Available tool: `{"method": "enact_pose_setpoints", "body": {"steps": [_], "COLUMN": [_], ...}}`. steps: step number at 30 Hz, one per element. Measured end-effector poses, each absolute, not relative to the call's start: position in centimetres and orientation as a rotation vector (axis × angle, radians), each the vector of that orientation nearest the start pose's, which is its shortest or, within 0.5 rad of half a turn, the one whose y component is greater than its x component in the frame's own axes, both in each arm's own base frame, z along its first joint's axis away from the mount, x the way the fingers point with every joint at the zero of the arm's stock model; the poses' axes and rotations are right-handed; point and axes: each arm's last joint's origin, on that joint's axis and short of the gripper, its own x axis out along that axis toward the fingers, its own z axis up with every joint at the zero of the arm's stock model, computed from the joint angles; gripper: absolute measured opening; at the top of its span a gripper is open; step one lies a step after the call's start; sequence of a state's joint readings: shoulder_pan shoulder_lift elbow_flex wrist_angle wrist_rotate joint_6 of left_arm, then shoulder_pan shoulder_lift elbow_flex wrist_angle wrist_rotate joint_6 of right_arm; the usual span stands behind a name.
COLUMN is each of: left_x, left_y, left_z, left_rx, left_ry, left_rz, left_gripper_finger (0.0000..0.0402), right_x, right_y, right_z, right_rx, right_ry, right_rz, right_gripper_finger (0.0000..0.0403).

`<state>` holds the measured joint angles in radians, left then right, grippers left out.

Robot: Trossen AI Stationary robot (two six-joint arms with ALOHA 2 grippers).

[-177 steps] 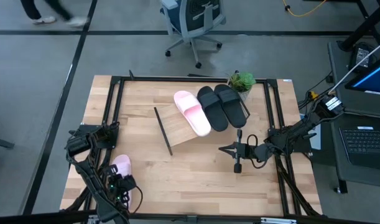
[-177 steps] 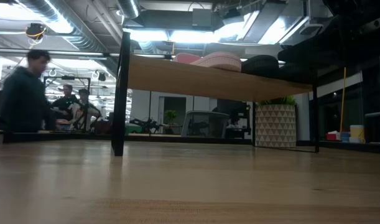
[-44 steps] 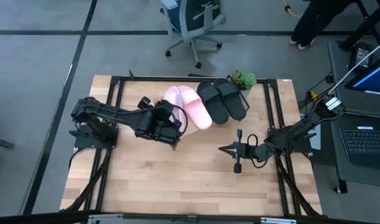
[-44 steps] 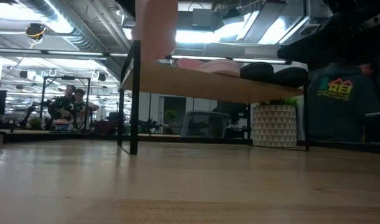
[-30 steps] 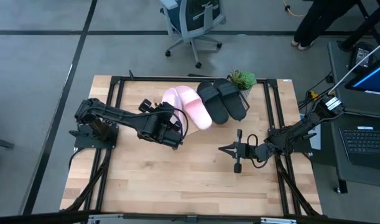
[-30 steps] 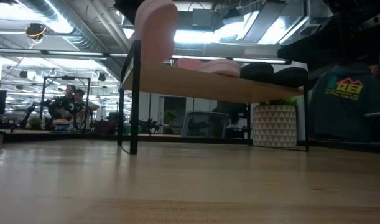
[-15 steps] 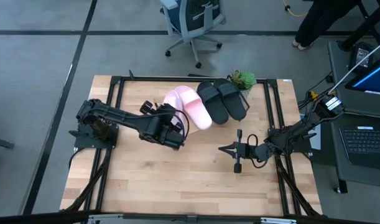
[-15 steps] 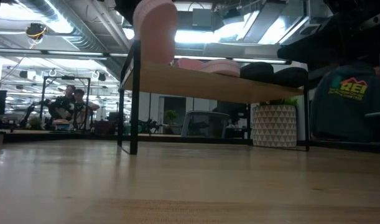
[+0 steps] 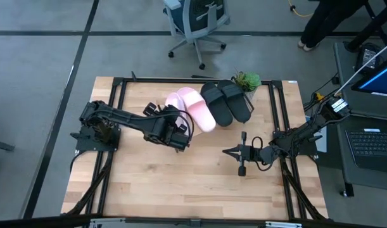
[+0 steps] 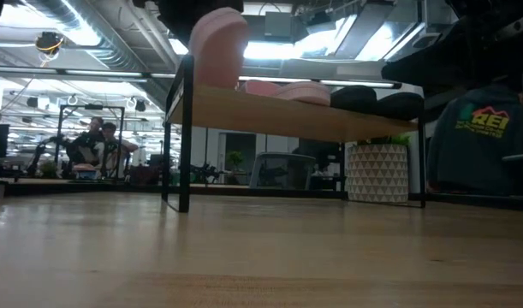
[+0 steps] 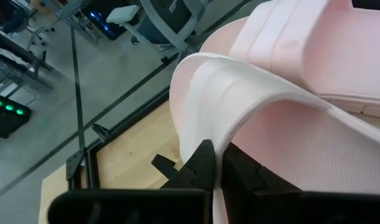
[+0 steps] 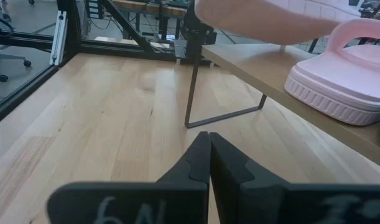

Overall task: Pick and place slides into the shelf
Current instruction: Put the left pink slide on the shelf

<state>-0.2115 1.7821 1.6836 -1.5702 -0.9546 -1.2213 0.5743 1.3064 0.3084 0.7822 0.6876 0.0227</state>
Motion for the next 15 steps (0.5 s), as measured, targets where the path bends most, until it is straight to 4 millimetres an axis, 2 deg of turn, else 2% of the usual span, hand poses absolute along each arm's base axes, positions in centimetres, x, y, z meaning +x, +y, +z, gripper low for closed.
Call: {"method": "enact_pose_setpoints", "body": {"steps": [15], "left_x": [31.46], "left_y": [-4.25], "left_z": [31.28], "left_rx": [-0.075], "left_ry": [0.825], "left_rz": [1.209], "left_gripper_finger": [0.0025], "right_x": [19.66], "right_y": [10.54], "right_z": [16.56], "right_rx": [-0.103], "right_ry": [0.173], "right_rz": [-0.114], "right_gripper_finger": [0.0007]}}
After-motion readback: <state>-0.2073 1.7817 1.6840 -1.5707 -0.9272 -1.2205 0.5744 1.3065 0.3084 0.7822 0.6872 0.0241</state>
